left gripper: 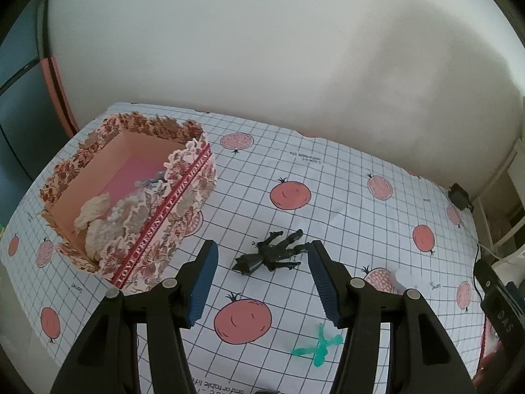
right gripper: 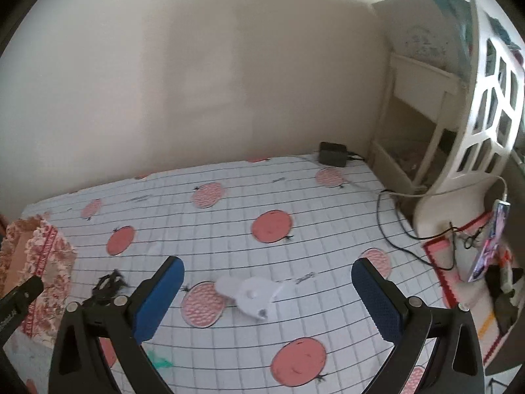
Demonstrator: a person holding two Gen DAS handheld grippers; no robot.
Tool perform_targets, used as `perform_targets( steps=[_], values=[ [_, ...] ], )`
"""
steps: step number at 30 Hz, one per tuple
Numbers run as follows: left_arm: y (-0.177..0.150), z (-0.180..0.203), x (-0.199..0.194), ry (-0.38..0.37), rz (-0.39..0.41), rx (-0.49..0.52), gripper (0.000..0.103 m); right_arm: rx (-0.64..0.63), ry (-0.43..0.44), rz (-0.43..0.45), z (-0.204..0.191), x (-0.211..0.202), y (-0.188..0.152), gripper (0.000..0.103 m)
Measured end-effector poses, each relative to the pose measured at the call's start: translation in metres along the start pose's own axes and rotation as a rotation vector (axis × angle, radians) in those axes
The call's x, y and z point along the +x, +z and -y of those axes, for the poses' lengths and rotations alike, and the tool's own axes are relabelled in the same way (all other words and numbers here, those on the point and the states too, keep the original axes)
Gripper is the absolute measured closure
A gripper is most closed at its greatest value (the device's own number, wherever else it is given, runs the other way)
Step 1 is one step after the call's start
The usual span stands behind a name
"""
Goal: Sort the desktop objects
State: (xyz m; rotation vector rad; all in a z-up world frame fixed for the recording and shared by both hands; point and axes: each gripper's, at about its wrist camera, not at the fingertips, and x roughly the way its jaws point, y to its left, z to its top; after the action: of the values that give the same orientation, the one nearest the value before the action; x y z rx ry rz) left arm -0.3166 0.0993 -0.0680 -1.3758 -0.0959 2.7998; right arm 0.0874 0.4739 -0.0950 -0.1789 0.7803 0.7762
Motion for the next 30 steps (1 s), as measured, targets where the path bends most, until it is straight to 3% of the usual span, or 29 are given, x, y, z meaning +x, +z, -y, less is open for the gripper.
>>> perform_targets(
  steps=[6,9,12,23,30],
  values=[
    [0.000,0.009,0.003,-0.030,0.010,0.014,0.045,0.034,0.094,0.007,0.011,0.004,0.003,0.000],
    [-0.001,0.014,0.005,-0.030,0.026,0.031,0.033,0.077,0.133,0.006,0.016,0.007,0.002,0.000],
    [0.000,0.017,0.007,-0.044,0.043,0.043,0.033,0.143,0.162,0.005,0.027,0.014,0.001,0.000],
    [0.004,0.013,0.031,-0.097,0.034,0.007,0.033,0.200,0.148,-0.027,0.038,0.036,0.002,0.000],
    [0.010,-0.005,0.048,-0.090,0.030,-0.024,0.033,0.224,0.147,-0.054,0.037,0.048,-0.001,0.000]
  ],
)
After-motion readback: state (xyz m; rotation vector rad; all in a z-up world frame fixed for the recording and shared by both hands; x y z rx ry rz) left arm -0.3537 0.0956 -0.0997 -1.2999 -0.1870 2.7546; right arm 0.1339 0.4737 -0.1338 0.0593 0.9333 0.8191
